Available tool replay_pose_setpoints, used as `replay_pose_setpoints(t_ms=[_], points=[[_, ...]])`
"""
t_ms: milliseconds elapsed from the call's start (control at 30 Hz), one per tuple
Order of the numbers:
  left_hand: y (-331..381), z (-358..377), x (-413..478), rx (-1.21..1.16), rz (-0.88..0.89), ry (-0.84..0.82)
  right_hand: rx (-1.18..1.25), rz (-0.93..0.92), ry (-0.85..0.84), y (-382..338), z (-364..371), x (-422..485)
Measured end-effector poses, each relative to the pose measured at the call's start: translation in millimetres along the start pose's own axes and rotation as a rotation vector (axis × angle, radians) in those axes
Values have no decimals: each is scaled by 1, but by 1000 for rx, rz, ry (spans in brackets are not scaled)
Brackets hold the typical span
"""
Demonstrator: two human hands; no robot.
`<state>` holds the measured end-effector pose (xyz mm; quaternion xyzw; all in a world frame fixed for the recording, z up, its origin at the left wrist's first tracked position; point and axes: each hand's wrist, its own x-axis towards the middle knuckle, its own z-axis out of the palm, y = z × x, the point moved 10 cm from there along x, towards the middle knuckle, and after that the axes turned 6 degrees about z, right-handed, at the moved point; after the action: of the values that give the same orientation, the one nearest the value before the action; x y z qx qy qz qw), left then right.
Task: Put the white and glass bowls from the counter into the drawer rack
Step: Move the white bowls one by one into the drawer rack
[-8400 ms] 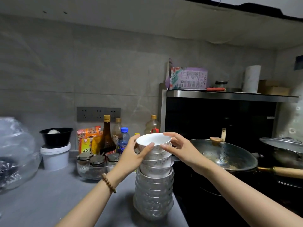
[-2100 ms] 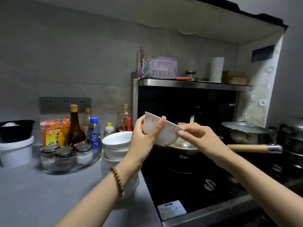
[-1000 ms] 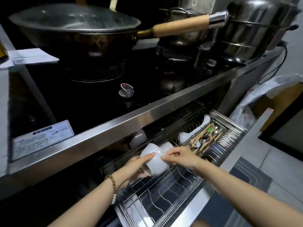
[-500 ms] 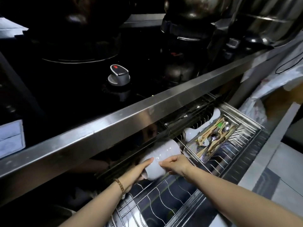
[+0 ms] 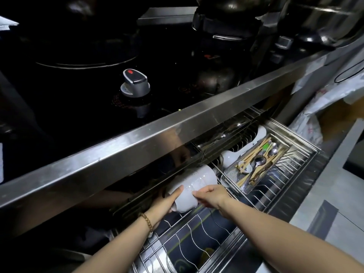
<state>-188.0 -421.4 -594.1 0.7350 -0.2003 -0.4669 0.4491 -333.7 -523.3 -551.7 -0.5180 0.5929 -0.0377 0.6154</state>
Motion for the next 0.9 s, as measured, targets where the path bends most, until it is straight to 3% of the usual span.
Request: replay_pose_setpoints(t_ms=[133, 300, 567, 733, 900], points=[[8, -5, -8, 37, 36, 57, -45, 18, -56, -3, 3, -4], [24, -6, -29, 71, 58, 5, -157, -23, -121, -26, -2, -26], [96, -2, -89, 84, 206, -49, -215, -267, -59, -76, -48, -129], [179, 5, -155, 122, 482, -155, -167, -469, 57, -112, -82, -217], [289, -39, -257, 135, 886, -121, -164, -691, 56, -174, -90, -304]])
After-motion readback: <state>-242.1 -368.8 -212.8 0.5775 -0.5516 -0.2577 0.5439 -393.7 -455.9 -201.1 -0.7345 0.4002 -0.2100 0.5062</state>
